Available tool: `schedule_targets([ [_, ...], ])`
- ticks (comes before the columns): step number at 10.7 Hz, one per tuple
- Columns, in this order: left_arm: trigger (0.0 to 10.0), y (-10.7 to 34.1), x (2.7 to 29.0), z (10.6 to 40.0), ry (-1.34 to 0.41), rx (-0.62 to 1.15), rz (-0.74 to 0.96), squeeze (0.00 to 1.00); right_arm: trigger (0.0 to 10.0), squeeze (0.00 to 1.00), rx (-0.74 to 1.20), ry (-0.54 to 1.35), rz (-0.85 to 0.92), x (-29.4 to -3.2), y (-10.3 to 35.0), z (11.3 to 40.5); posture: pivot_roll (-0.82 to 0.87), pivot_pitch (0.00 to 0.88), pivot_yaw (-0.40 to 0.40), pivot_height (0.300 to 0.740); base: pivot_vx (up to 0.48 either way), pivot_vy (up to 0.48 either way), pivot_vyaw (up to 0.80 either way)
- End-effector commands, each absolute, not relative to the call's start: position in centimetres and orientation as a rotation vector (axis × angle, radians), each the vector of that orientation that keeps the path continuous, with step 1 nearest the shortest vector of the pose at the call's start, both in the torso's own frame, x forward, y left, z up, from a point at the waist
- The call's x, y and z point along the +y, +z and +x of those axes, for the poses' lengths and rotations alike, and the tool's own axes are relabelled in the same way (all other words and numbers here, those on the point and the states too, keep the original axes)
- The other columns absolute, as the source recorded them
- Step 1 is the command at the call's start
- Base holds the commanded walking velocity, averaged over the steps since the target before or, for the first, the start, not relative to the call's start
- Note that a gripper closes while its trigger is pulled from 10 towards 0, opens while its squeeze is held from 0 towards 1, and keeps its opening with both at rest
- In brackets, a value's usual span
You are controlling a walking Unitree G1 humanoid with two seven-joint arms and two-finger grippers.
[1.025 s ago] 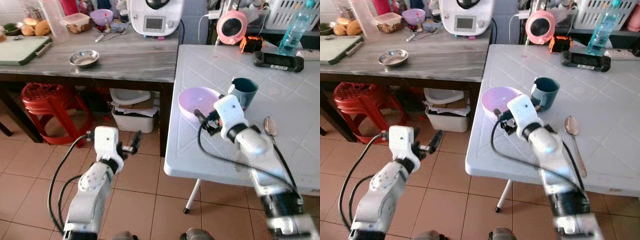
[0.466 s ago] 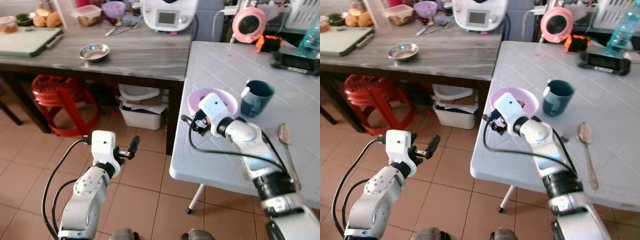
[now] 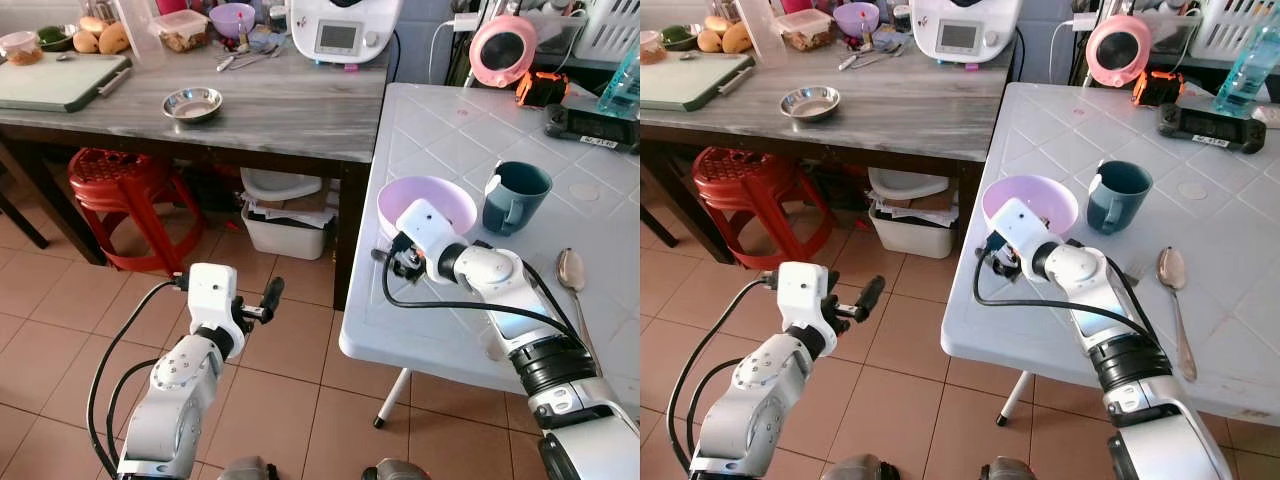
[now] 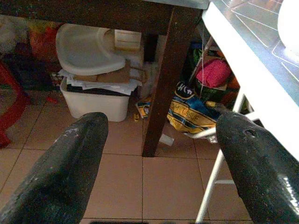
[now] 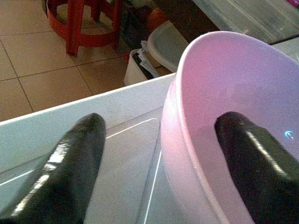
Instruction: Setting the table
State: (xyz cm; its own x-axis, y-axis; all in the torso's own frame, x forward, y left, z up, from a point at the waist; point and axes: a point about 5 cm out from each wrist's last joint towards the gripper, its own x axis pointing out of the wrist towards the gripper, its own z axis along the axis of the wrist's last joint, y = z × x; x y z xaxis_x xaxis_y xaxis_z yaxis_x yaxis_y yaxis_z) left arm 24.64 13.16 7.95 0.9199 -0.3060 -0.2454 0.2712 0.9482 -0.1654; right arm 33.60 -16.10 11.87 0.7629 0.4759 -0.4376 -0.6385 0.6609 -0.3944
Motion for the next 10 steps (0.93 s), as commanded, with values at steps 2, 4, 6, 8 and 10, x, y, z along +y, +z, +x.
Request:
schedule_targets([
  [2,10.0,8.00,13.21,24.73,-0.298,0.279,-0.107,0.00,0.0,0.00,0.296,0.673,-0.608,-16.01,12.21,33.48,-0.01,0.000,0.043,0.740,0.000,0.000,0.00],
  [4,10.0,7.95,13.15,24.75,-0.295,0.278,-0.106,0.00,0.0,0.00,0.318,0.684,-0.601,-16.06,11.88,33.20,-0.01,0.000,0.040,0.740,0.000,0.000,0.00],
  [6,10.0,7.88,13.19,24.88,-0.295,0.284,-0.101,0.00,0.0,0.00,0.359,0.689,-0.587,-16.41,11.49,32.97,-0.01,0.000,0.038,0.740,0.000,0.000,0.00],
  [8,10.0,7.69,13.29,24.95,-0.303,0.304,-0.088,0.00,0.6,0.00,0.392,0.715,-0.576,-16.51,11.37,32.73,-0.01,0.000,0.045,0.740,0.000,0.000,0.00],
  [10,10.0,7.65,13.22,25.00,-0.307,0.306,-0.084,0.00,10.0,0.00,0.361,0.678,-0.610,-16.80,11.70,32.95,-0.01,0.000,0.047,0.740,0.000,0.000,0.00],
])
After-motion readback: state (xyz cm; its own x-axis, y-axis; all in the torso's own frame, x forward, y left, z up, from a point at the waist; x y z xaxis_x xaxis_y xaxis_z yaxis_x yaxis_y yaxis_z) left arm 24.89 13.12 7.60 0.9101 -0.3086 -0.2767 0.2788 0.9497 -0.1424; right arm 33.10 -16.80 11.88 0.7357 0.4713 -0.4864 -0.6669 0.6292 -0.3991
